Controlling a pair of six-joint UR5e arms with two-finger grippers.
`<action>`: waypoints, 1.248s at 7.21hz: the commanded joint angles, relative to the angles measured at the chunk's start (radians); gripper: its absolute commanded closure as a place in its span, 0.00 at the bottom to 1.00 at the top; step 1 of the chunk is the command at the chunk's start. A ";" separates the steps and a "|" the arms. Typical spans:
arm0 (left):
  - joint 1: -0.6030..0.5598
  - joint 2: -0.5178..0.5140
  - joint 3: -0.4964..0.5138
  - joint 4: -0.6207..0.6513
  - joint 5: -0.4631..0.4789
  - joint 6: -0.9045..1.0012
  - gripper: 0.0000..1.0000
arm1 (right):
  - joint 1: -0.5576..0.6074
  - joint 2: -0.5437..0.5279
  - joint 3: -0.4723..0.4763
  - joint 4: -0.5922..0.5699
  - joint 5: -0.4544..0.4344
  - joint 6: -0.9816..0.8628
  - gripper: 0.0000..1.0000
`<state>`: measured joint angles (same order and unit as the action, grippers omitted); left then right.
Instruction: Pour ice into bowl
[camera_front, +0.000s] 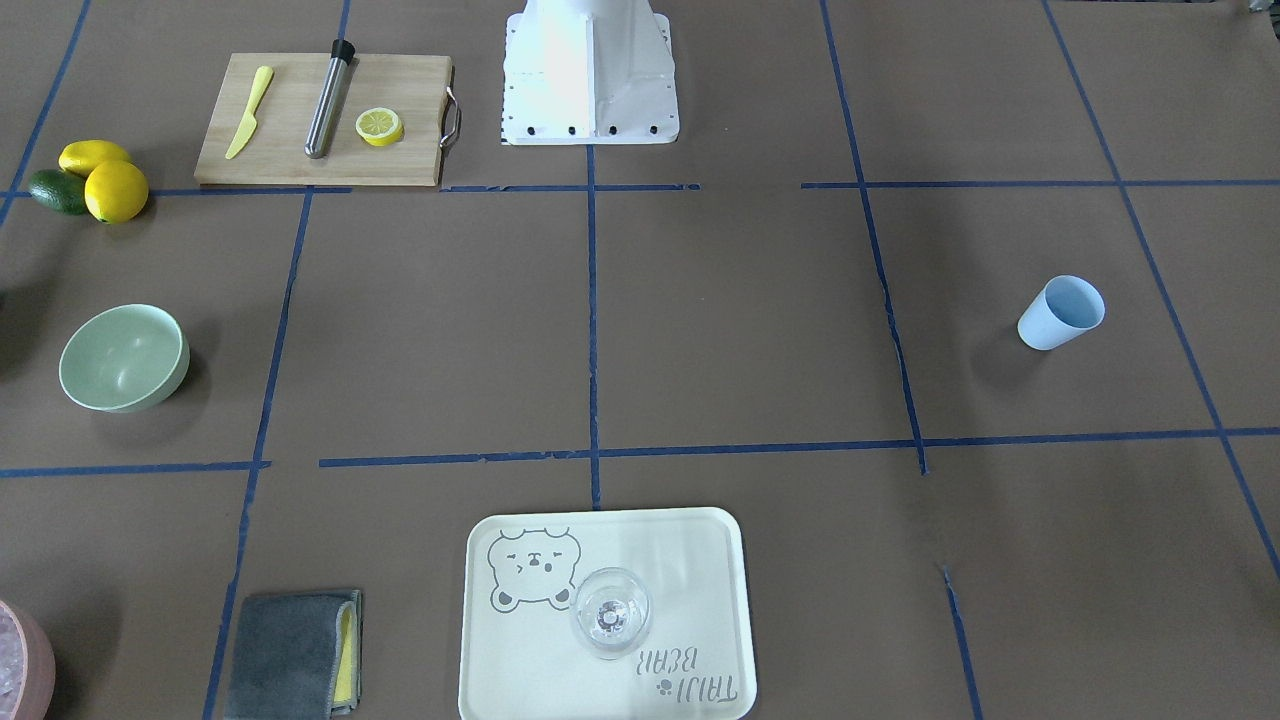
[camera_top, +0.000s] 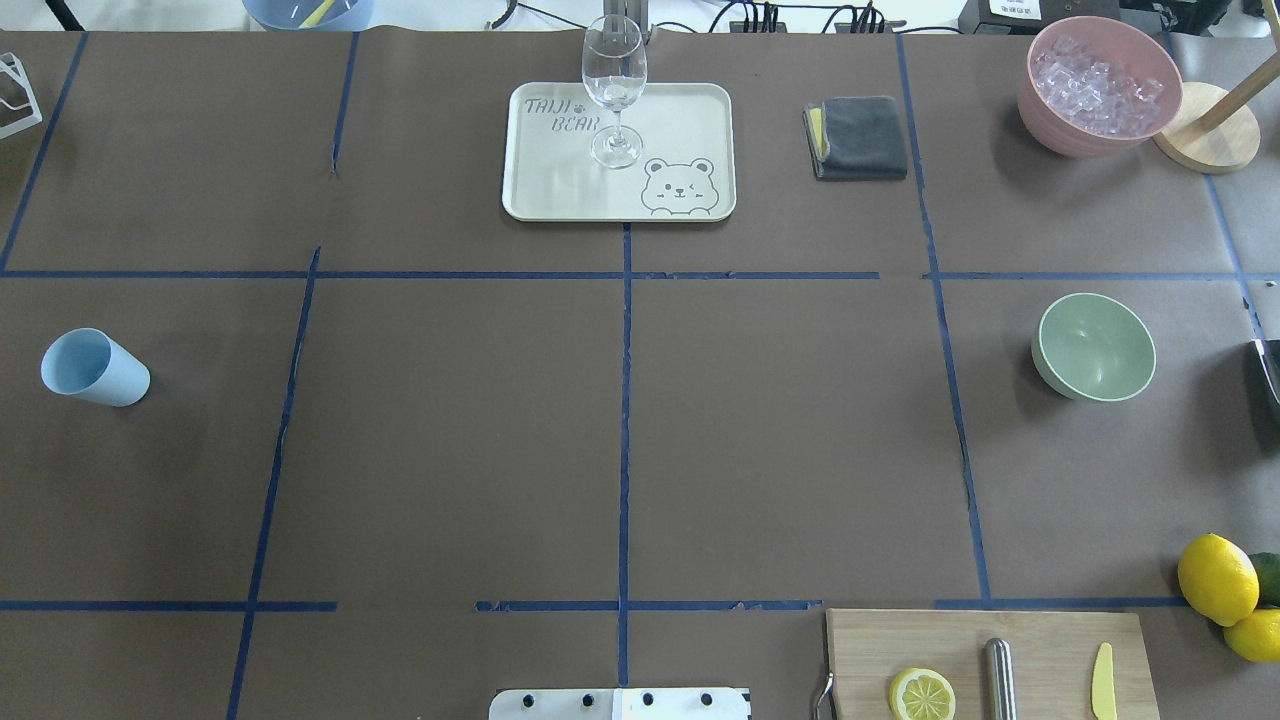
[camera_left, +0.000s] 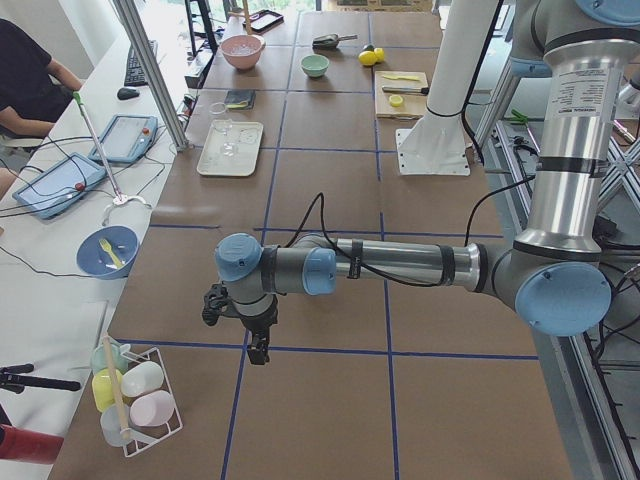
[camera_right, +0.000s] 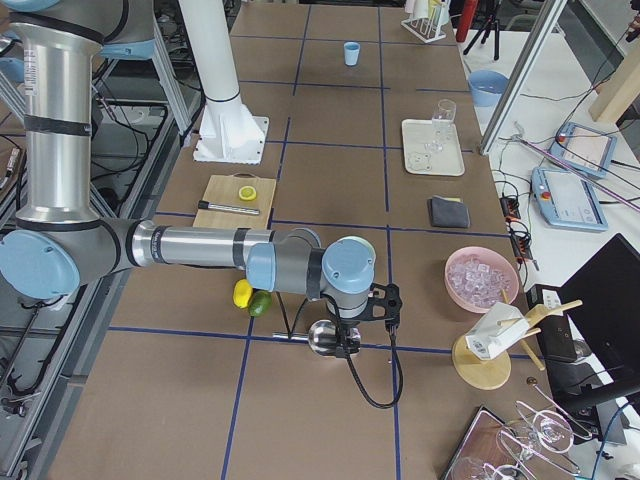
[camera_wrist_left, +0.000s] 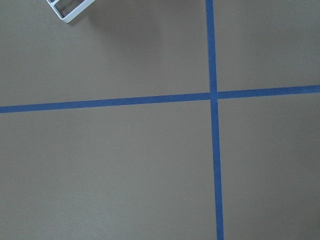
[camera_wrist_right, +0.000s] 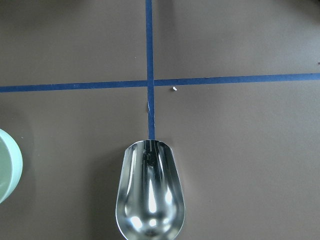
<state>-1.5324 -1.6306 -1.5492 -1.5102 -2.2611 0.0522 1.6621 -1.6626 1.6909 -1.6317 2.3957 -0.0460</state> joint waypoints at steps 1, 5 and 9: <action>0.000 0.000 0.000 -0.001 0.000 0.000 0.00 | 0.001 -0.002 0.009 0.001 0.002 0.000 0.00; 0.005 -0.009 -0.052 -0.078 -0.028 -0.002 0.00 | -0.005 0.042 0.019 -0.002 0.005 0.002 0.00; 0.046 -0.009 -0.237 -0.179 -0.026 -0.014 0.00 | -0.063 0.064 0.021 0.021 0.080 0.090 0.00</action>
<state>-1.4961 -1.6400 -1.7282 -1.6796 -2.2871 0.0473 1.6290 -1.6044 1.6946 -1.6206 2.4509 -0.0216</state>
